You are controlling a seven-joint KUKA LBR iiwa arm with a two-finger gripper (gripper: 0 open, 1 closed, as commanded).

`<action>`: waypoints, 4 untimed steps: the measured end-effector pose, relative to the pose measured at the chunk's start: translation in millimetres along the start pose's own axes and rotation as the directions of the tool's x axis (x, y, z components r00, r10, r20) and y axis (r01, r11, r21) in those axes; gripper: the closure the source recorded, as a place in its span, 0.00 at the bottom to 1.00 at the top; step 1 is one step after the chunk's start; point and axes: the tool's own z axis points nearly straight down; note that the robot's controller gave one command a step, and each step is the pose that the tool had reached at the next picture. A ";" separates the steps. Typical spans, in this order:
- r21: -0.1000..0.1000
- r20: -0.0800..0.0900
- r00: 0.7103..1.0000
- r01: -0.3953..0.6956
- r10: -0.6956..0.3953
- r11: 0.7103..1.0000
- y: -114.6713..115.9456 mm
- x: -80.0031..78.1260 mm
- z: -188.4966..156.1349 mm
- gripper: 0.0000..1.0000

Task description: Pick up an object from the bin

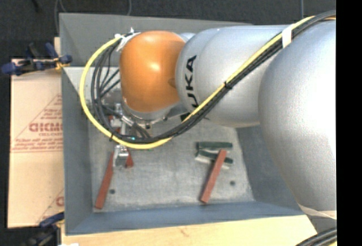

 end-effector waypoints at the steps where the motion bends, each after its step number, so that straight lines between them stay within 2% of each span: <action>1: -0.002 0.007 1.000 -0.004 0.004 1.000 -0.7 -2.1 -4.1 0.00; 2: -0.001 0.013 0.996 0.083 -0.083 0.997 -10.3 -3.5 27.3 0.00; 3: -0.008 0.012 0.999 0.050 -0.050 0.999 -24.8 -20.4 104.9 1.00; 4: -0.007 0.021 0.999 0.046 -0.045 0.999 -27.4 -21.4 107.9 0.00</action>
Offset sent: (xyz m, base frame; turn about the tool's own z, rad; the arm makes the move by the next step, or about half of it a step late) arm 0.0018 -0.0360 -0.1113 -0.2851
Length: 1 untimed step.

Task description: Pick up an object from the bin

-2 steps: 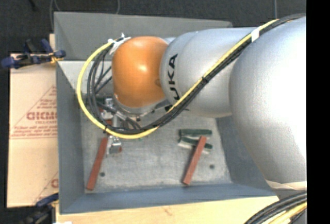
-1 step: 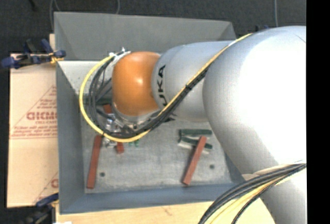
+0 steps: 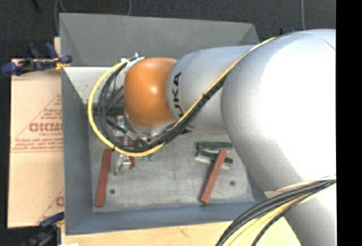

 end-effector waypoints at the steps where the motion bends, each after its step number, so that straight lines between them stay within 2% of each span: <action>1: 0.000 0.000 1.000 -0.001 0.001 1.000 0.0 0.0 0.0 0.00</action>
Offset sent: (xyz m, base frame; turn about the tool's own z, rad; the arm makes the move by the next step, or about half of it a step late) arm 0.0355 -0.0051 0.0027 -0.5122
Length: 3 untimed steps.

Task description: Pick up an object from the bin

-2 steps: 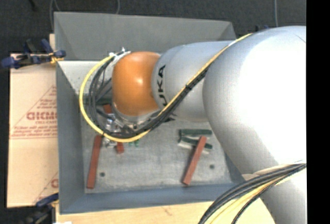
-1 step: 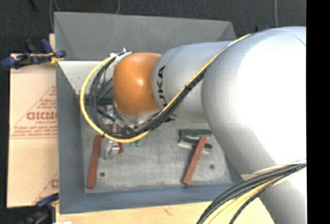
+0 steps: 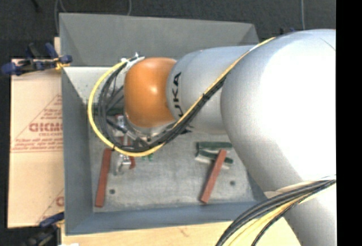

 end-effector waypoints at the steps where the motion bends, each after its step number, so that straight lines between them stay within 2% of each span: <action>1: -0.001 -0.011 0.873 0.487 -0.487 0.873 -7.2 -37.3 -4.1 1.00; 2: -0.002 -0.013 0.874 0.485 -0.485 0.874 -7.3 -36.6 -3.4 0.00; 3: -0.002 -0.013 0.874 0.485 -0.485 0.874 -7.4 -36.6 -3.3 0.00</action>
Offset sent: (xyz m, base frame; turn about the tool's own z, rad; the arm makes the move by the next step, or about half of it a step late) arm 0.0000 0.0000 0.0000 0.0000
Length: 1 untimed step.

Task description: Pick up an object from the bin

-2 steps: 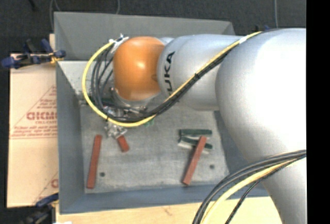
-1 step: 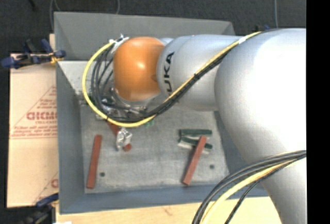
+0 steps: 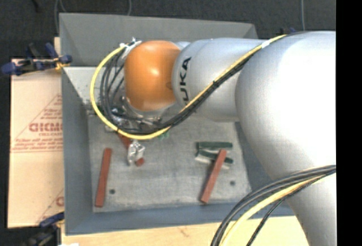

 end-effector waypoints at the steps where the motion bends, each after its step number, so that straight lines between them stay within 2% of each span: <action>1: -0.001 -0.005 0.998 0.056 -0.056 0.998 -3.1 7.3 -13.4 0.00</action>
Offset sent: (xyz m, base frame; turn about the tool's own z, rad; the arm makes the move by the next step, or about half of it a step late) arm 0.0448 -0.0450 -0.0077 -0.2309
